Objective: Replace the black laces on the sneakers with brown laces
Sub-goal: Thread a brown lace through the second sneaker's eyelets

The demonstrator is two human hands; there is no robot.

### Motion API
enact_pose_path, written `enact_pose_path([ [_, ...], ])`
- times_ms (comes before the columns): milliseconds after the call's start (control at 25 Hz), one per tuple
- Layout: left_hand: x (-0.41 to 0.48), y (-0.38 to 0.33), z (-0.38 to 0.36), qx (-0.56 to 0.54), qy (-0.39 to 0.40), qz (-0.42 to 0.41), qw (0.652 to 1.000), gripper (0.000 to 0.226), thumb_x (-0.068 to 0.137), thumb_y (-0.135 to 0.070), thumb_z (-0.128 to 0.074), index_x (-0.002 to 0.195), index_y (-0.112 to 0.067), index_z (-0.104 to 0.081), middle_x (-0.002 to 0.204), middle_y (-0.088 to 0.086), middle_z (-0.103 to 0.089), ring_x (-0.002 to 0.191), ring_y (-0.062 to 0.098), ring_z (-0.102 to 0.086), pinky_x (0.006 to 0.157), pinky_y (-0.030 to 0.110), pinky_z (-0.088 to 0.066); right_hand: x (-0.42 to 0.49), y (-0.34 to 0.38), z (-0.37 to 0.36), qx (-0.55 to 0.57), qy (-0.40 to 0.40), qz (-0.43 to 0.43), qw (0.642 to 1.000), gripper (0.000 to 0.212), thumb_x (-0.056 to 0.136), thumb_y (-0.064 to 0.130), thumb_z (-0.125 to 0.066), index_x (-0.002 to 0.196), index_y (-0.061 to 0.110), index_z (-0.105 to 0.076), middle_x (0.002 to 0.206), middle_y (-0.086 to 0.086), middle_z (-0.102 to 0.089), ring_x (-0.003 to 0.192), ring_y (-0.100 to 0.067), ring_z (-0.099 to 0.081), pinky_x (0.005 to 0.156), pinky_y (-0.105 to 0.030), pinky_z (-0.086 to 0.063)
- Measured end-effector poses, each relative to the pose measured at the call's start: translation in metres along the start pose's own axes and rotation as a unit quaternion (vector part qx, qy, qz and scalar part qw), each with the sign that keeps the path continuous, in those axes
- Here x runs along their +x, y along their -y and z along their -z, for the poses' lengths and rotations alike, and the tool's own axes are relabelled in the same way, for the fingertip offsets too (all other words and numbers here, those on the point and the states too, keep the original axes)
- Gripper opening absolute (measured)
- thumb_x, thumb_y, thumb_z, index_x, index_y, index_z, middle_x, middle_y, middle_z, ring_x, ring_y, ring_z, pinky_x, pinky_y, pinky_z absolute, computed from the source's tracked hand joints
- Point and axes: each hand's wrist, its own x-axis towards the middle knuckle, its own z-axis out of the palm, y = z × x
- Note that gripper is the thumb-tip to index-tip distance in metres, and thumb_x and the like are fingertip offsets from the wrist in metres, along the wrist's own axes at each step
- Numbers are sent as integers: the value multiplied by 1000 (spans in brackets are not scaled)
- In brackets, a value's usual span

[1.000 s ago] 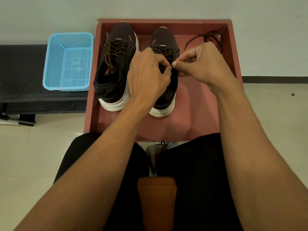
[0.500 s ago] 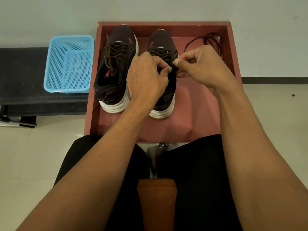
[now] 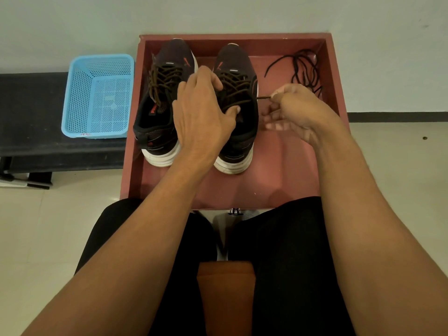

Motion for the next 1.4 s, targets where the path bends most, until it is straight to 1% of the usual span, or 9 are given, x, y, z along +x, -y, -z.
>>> enact_pose_path([
  [80,-1,0,1,-21,27,15,999,58,76,-44,-90,112,-23,-50,110,-12,-54,102,12,-56,80,30,-52,5,-8,8,-73,-46,-37,996,27,107,9,-37,90,10,-59,81,-10,-63,60,-15,-60,48,-25,-52],
  [240,0,3,5,-45,67,53,995,60,80,-43,-88,120,-21,-49,114,-9,-51,97,11,-55,79,27,-47,6,-11,12,-254,-69,-27,964,19,98,14,-50,98,15,-69,97,-13,-76,71,-23,-65,71,-40,-58],
  [400,3,11,11,-68,76,84,991,58,83,-41,-86,122,-18,-49,117,-5,-53,99,10,-53,83,26,-43,-2,5,10,-248,-97,181,947,24,91,33,-70,115,30,-70,129,3,-58,106,-6,-59,98,-26,-51],
  [560,1,16,18,-57,73,94,991,56,83,-38,-86,118,-17,-47,114,-1,-58,99,10,-55,81,26,-44,-5,9,2,-280,-31,254,925,13,96,34,-71,106,31,-80,103,19,-69,77,5,-59,80,-24,-52],
  [760,-6,14,21,-16,98,101,990,67,86,-46,-81,128,-9,-44,109,4,-58,92,22,-59,76,35,-47,-1,4,4,-263,-8,233,936,14,101,31,-70,103,19,-78,94,6,-74,84,-9,-69,86,-33,-58],
  [960,-9,9,20,8,106,127,986,74,89,-50,-75,138,-9,-37,92,-2,-53,86,26,-58,75,42,-49,9,-10,15,-301,-39,108,947,18,103,26,-66,87,22,-74,97,-6,-77,88,-20,-70,86,-38,-56],
  [1120,-7,9,18,9,136,117,984,54,92,-50,-69,127,-16,-47,94,-4,-57,90,25,-63,77,44,-54,11,-12,19,-372,-47,6,927,15,99,24,-71,84,21,-73,96,-4,-75,89,-21,-68,79,-30,-48],
  [1240,-6,10,19,-15,124,80,989,30,93,-43,-69,107,-25,-51,82,-10,-57,81,18,-63,70,37,-49,4,-4,17,-315,-49,120,940,13,96,14,-71,103,23,-77,106,5,-74,100,-10,-69,86,-26,-49],
  [1400,-2,13,18,-33,99,60,993,21,94,-39,-68,102,-26,-54,82,-8,-59,74,14,-60,71,38,-55,-7,5,9,-238,8,223,945,22,97,16,-70,117,22,-79,93,16,-73,73,14,-63,80,-16,-49],
])
